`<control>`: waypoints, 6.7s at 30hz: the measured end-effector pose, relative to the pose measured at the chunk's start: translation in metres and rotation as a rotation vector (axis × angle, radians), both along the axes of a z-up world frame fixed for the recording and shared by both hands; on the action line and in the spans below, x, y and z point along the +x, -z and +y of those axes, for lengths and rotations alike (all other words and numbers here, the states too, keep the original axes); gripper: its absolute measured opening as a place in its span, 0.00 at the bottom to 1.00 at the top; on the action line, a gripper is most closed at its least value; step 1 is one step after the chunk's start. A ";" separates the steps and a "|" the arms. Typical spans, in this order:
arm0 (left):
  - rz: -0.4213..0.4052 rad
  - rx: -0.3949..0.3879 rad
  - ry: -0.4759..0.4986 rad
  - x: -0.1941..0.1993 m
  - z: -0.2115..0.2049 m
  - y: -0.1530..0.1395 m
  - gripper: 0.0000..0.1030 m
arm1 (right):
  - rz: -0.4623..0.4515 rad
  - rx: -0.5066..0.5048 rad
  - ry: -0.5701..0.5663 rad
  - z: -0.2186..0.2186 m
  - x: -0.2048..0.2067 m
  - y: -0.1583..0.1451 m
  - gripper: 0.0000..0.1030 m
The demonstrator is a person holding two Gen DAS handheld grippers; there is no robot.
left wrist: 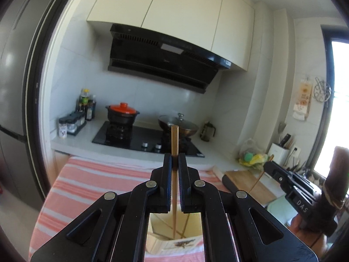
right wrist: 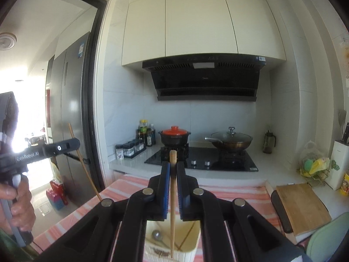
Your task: Organize utensils
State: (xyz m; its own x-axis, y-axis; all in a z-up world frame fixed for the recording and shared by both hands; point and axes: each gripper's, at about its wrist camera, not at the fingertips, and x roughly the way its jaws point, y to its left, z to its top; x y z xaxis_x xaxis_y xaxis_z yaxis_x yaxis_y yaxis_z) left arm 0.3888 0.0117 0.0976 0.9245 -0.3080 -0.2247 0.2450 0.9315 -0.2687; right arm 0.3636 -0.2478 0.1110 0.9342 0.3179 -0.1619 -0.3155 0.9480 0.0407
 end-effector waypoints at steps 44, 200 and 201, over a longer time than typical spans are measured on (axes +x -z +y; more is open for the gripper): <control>0.554 0.215 -0.028 -0.198 0.016 0.227 0.90 | 0.508 -0.110 0.150 -0.034 -0.214 0.258 0.49; 0.449 0.257 0.071 -0.083 0.038 0.155 0.05 | 0.637 -0.155 0.019 -0.046 -0.069 0.154 0.06; 0.424 0.247 0.074 -0.092 0.040 0.145 0.05 | 0.610 -0.152 0.011 -0.046 -0.077 0.145 0.06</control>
